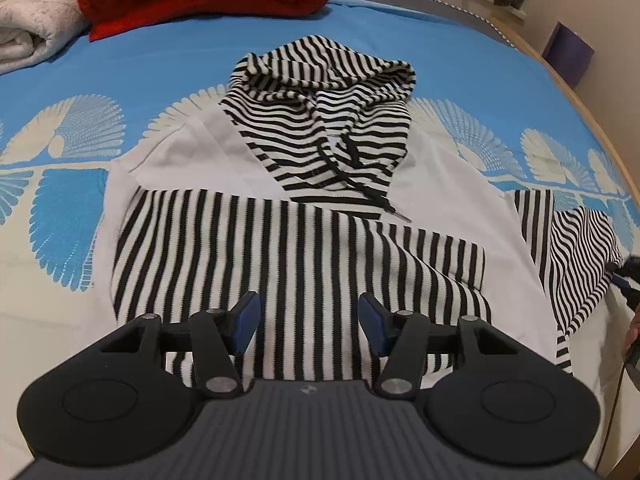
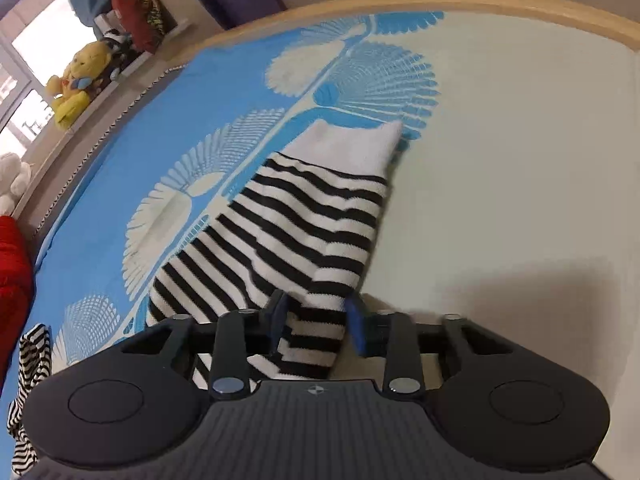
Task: Fold small clothes
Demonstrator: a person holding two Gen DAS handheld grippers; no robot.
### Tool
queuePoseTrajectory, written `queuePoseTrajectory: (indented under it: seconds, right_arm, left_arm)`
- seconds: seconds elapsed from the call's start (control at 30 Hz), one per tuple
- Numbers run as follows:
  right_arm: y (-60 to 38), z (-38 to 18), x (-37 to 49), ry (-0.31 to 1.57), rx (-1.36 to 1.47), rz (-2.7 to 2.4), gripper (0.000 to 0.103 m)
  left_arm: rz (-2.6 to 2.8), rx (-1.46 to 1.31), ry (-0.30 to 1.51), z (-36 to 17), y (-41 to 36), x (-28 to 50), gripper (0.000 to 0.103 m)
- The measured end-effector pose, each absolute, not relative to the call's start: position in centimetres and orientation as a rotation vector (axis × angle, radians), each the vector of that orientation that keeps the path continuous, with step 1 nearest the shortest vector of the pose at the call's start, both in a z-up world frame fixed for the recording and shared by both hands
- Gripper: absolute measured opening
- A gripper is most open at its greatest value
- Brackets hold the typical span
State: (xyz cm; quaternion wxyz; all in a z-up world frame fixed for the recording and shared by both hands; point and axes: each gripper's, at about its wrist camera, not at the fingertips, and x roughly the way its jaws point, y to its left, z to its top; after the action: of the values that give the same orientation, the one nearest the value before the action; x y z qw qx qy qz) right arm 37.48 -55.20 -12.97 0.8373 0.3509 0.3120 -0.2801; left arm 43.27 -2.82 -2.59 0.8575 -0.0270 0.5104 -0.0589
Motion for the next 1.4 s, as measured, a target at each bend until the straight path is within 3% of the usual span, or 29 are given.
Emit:
queuePoseTrajectory:
  seconds: [0.23,0.4,0.53,0.67,1.0,1.13,1.17,1.3,1.4]
  right_arm:
    - [-47.8,-5.6,39.3,0.432,0.412,-0.571,0.002]
    - [-32.8,0.5,39.8,0.294,0.130,-0.128,0.002]
    - [-19.2,-0.5,37.4,0.479,-0.104,0.590,0.004]
    - [-15.0,-3.7,36.2,0.712,-0.183,0.704,0.006]
    - [-21.2,3.1,35.9,0.718,0.101,0.234,0.047]
    - [-21.7,-1.0,36.5,0.827,0.173,0.210,0.049]
    - [-21.4,-1.8,37.0,0.848,0.176,0.214,0.049]
    - [-20.4,-3.0,37.9,0.854,0.194,0.209,0.048]
    - [-19.9,-3.5,38.1,0.856,0.162,0.202,0.047]
  left_arm:
    - [-0.085,-0.102,1.050,-1.3,0.2,43.3,0.060]
    - [-0.029,-0.174,1.029,-0.2,3.5,43.3,0.060]
    - [0.008,-0.233,1.019,0.6,6.4,43.3,0.060]
    - [0.031,-0.301,1.013,1.2,9.1,43.3,0.060]
    - [0.058,-0.452,1.040,0.6,12.6,43.5,0.060]
    - [0.093,-0.484,1.059,-0.6,13.2,43.7,0.057]
    - [0.096,-0.487,1.059,-0.8,13.1,43.8,0.055]
    - [0.102,-0.538,1.033,-1.8,12.9,44.4,0.027]
    - [0.120,-0.574,1.002,-2.7,12.9,45.2,0.022]
